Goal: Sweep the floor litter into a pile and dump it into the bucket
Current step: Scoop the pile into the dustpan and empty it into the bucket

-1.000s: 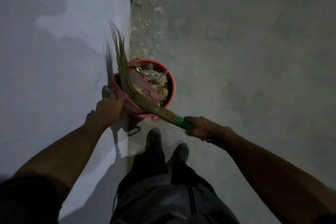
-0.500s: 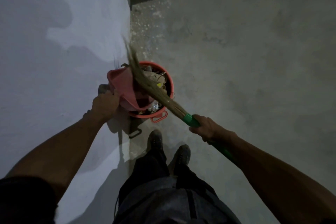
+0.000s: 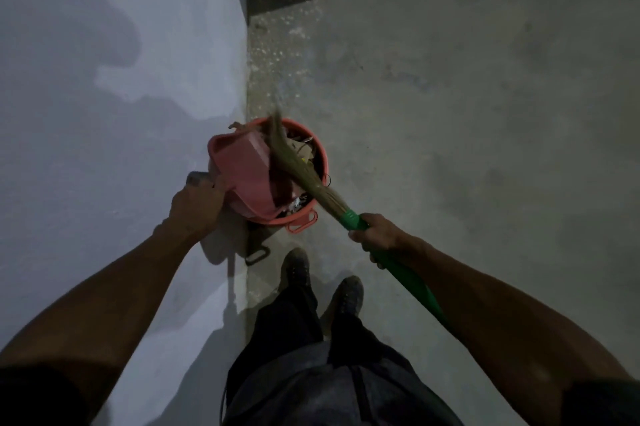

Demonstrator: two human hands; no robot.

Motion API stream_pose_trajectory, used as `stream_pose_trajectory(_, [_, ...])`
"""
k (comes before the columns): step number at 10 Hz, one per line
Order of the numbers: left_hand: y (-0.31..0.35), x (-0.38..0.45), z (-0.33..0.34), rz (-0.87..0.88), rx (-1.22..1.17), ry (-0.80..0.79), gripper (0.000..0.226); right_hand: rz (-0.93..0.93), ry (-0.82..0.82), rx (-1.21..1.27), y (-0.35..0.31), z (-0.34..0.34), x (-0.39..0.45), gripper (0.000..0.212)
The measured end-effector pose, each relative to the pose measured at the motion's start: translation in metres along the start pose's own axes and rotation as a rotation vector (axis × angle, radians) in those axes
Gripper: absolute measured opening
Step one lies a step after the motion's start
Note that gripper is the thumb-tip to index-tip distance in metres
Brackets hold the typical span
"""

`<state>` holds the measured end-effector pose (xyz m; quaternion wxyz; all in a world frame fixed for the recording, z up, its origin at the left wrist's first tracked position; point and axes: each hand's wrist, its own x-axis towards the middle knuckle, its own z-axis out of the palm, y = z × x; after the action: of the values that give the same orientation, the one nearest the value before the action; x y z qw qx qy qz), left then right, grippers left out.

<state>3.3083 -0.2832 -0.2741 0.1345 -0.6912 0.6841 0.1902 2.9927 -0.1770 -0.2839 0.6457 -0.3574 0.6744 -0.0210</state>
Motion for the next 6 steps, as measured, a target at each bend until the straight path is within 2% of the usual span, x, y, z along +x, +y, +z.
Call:
stream_pose_trajectory(1, [0.005, 0.001, -0.003, -0.095, -0.135, -0.002, 0.059, -0.067, -0.006, -0.023, 0.009, 0.002, -0.013, 0.029])
stream_pose_trajectory(2, [0.002, 0.004, 0.002, -0.064, -0.045, 0.008, 0.055, -0.177, -0.041, -0.171, 0.010, 0.010, -0.023, 0.034])
stream_pose_trajectory(3, [0.000, 0.009, 0.000, -0.075, -0.085, 0.007, 0.038, -0.242, -0.078, -0.308, 0.004, 0.018, -0.022, 0.037])
stream_pose_trajectory(4, [0.001, 0.003, 0.000, -0.060, -0.039, 0.039, 0.038, -0.212, -0.086, -0.353, 0.001, 0.015, -0.017, 0.025])
stream_pose_trajectory(5, [0.000, -0.004, -0.003, -0.044, 0.000, 0.068, 0.040, -0.136, -0.034, -0.314, 0.008, 0.008, -0.013, 0.032])
stream_pose_trajectory(6, [0.002, -0.011, -0.005, -0.094, -0.085, 0.059, 0.047, -0.115, 0.056, -0.262, 0.014, 0.003, -0.016, 0.036])
